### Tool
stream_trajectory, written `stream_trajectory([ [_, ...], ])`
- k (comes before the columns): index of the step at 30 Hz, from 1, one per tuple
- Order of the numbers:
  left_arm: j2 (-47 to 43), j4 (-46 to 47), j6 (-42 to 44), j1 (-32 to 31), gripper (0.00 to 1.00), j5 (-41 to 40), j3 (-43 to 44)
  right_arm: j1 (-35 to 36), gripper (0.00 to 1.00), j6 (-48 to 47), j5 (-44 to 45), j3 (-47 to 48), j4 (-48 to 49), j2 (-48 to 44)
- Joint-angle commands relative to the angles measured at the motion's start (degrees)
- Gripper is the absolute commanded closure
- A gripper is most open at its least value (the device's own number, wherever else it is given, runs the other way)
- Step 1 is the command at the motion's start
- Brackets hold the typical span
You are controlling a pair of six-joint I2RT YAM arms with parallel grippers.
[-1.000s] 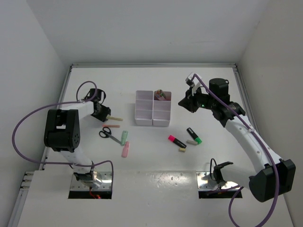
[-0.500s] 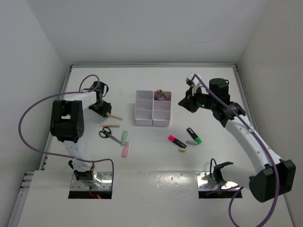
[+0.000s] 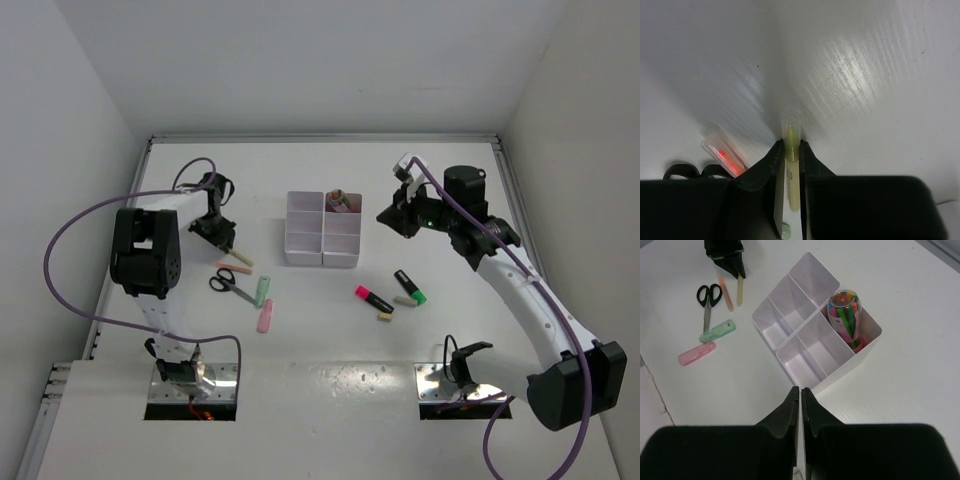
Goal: Sort the stationery into containers
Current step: Pick up the stationery from the center of the board, then place the pen in the storage box.
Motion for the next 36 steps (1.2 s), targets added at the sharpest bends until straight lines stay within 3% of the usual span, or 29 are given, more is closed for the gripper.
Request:
stream_trajectory([
  [1, 4.26, -0.71, 0.93, -0.86, 0.92, -0.03, -0.87, -0.03, 0.95, 0.12, -1.15, 0.06, 2.51, -1.45],
  [2, 4.26, -0.19, 0.93, -0.86, 0.99, -0.02, -0.35, -0.03, 0.95, 0.12, -1.15, -0.46, 2.51, -1.97],
  [6, 3.03, -0.18, 4.26, -0.86, 1.0, 0.51, 2.82, -0.03, 0.95, 0.12, -0.62, -0.46, 2.51, -1.45],
  [7, 2.16, -0.18, 4.88, -1.38, 1.0, 0.51, 3.61, -0.03, 0.89, 0.12, -0.62, -0.46, 2.51, -1.45],
  [8, 0.32, -0.18, 5.67, -1.39, 1.0, 0.51, 5.44, -0.03, 0.71, 0.12, -0.62, -0.46, 2.51, -0.75],
  [9, -0.66, -0.18, 6.64, -1.91, 1.0, 0.51, 6.59, -0.03, 0.34, 0.12, -0.62, -0.46, 2.51, -0.74],
  [10, -1.45, -0.18, 9.78, -1.92, 1.0, 0.51, 7.91, -0.03, 0.3, 0.12, -0.01, -0.46, 2.51, -0.22],
  [11, -2.24, -0.18, 11.64, -3.22, 1.0, -0.1, 10.97, -0.03, 0.3, -0.49, -0.01, -0.46, 2.51, -0.22],
  [12, -3.81, -0.18, 15.31, -4.02, 1.0, -0.11, 12.39, -0.03, 0.51, -0.49, 0.6, -1.07, 3.03, 0.31],
  [13, -4.61, -0.18, 16.83, -4.98, 1.0, -1.06, 13.88, -0.03, 0.8, -1.27, 1.13, -1.08, 3.04, 0.31],
  [14, -5.58, -0.18, 18.15, -7.08, 1.0, -3.42, 16.07, -0.03, 1.0, -1.28, 2.53, -1.69, 3.65, 0.31],
  [18, -11.03, -0.18, 22.98, -12.71, 1.0, -9.59, 18.55, -0.03, 1.0, -2.07, 5.26, -3.53, 5.76, -0.22],
  [19, -12.08, 0.52, 24.47, -13.95, 1.0, -10.91, 18.55, -0.03, 0.86, -2.07, 5.88, -3.54, 6.81, -0.22],
  [22, -16.65, 5.51, 27.12, -18.59, 1.0, -13.11, 17.24, -0.03, 0.75, -2.6, 7.98, -4.85, 8.13, -0.74],
  [28, -23.87, 19.65, 30.9, -28.44, 1.0, -21.01, 10.12, -0.03, 0.81, -3.65, 10.45, -5.91, 9.46, -0.22],
  [32, -22.29, 20.91, 27.23, -32.5, 1.0, -33.39, 11.07, -0.03, 0.82, -3.66, 11.5, -5.91, 9.98, 0.92],
  [36, -16.94, 20.91, 23.79, -34.79, 1.0, -40.35, 14.15, -0.56, 0.85, -3.66, 11.51, -6.44, 9.98, 1.45],
])
